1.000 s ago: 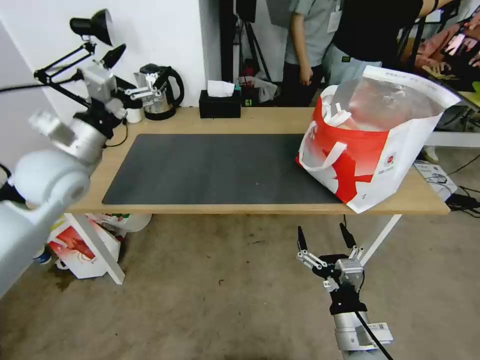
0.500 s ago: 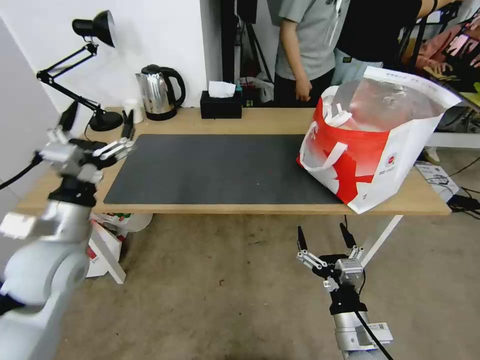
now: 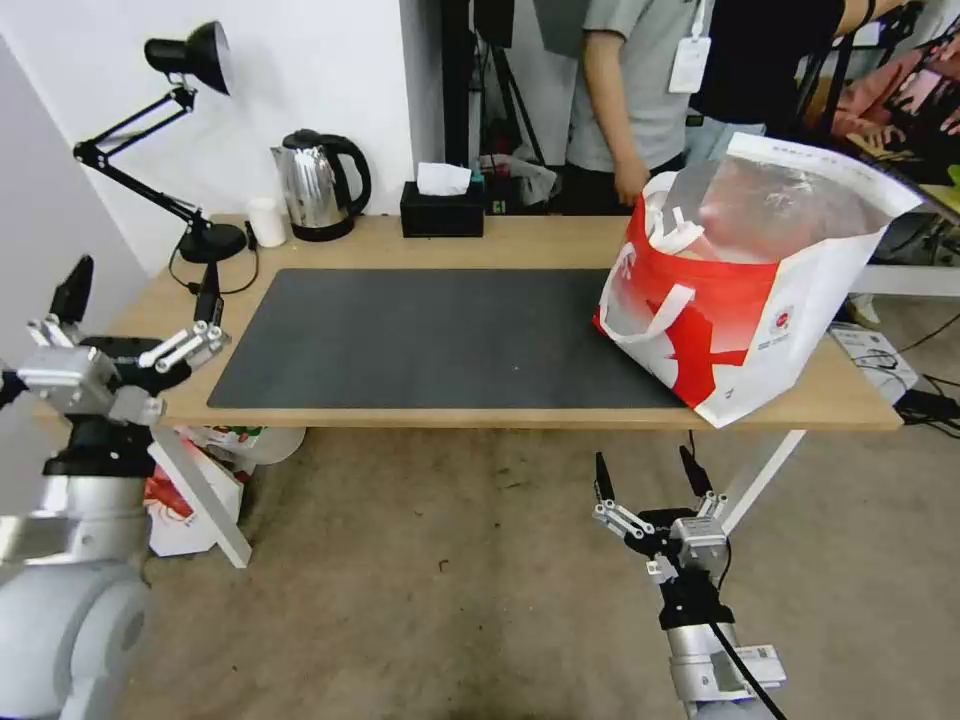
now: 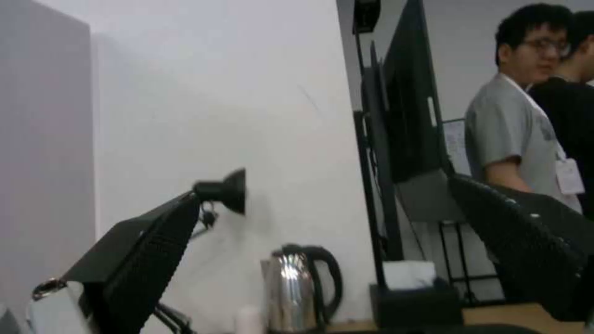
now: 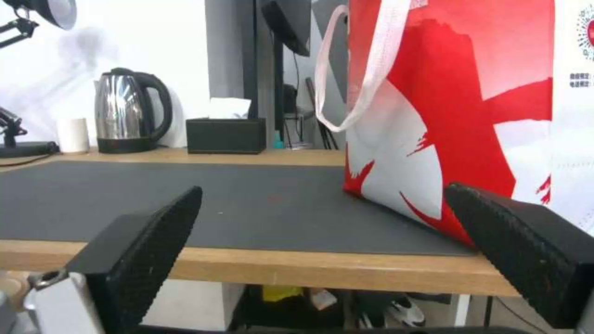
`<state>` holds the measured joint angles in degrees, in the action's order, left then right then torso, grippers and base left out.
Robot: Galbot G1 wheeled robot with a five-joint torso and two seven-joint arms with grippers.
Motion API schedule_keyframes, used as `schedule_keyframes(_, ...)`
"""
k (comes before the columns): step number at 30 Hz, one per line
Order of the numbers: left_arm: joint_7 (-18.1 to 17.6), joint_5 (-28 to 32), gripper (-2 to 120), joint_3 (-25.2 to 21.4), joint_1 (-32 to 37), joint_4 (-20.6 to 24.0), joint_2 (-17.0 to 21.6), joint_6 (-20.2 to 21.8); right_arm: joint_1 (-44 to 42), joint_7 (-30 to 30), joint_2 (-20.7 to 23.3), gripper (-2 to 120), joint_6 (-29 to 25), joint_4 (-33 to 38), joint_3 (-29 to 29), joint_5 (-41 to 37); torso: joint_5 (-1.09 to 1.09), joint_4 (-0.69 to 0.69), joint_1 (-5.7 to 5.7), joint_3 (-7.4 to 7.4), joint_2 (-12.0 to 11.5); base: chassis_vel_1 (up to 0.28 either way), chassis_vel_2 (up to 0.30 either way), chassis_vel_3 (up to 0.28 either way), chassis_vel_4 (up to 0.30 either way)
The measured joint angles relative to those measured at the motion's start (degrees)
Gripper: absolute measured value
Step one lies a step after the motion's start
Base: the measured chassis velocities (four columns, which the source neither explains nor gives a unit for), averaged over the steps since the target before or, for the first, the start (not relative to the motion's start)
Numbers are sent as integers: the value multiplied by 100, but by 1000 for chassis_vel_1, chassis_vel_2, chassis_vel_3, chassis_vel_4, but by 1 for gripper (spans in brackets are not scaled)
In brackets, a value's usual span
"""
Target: Pick up the trash from the table and place it into the takeout bag.
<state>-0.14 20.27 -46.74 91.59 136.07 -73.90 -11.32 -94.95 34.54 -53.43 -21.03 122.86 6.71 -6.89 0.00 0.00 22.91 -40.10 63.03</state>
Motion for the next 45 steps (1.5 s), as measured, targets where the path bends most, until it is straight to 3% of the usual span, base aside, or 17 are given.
schedule_keyframes(4, 82, -230, 100, 379, 274, -87, -341, -187, 1, 0, 0, 100, 0, 0, 0, 0, 1, 1, 0, 0, 0, 0, 0, 0, 0)
schedule_keyframes(11, 133, -415, 100, 596, 491, -330, -511, -428, 1, 0, 0, 100, 0, 0, 0, 0, 1, 0, 1, 0, 0, 0, 0, 0, 0)
schedule_keyframes(18, -203, -809, 100, 967, 989, -462, -938, -454, 1, 0, 0, 100, 0, 0, 0, 0, 1, 1, 0, 0, 0, 0, 0, 0, 0)
schedule_keyframes(27, -358, -1182, 100, 1079, 1282, -633, -1071, -693, 0, 0, 0, 100, 0, 0, 0, 0, 0, 1, 1, 0, 0, 0, 0, 0, 0)
schedule_keyframes(36, -483, -1598, 100, 1429, 1476, -1205, -1214, -1155, 1, 0, 0, 100, 0, 0, 0, 0, 0, 0, 0, 0, 0, 0, 0, 0, 0)
schedule_keyframes(45, -484, -1834, 100, 1640, 1518, -1546, -1292, -1220, 1, 0, 0, 100, 0, 0, 0, 0, 0, 0, 1, 0, -1, 0, 0, 0, 0)
